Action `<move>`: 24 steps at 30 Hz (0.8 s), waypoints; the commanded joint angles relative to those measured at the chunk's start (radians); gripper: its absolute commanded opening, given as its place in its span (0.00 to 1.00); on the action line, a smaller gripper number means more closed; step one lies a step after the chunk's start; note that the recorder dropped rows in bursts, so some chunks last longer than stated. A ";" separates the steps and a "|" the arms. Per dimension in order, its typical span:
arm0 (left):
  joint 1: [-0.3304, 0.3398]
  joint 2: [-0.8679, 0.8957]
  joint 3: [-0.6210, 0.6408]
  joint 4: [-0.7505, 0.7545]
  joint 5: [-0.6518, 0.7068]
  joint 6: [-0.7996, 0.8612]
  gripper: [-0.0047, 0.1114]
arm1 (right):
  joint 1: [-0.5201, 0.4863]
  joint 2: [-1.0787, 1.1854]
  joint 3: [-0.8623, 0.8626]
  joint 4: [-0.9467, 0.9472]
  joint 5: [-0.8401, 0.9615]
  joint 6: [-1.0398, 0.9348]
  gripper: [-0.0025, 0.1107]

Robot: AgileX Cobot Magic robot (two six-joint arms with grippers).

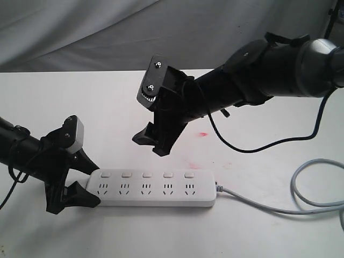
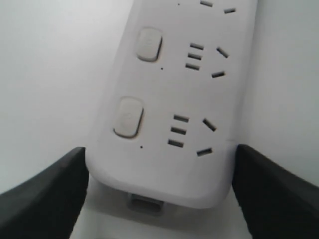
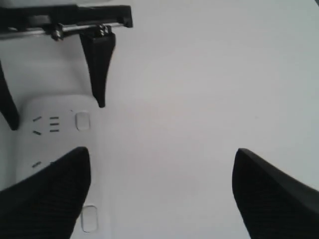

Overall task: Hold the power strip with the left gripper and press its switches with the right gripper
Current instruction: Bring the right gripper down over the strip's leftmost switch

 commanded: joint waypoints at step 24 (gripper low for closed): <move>-0.007 -0.001 0.004 0.006 -0.002 0.001 0.29 | 0.094 0.311 -0.288 -0.020 0.073 -0.031 0.66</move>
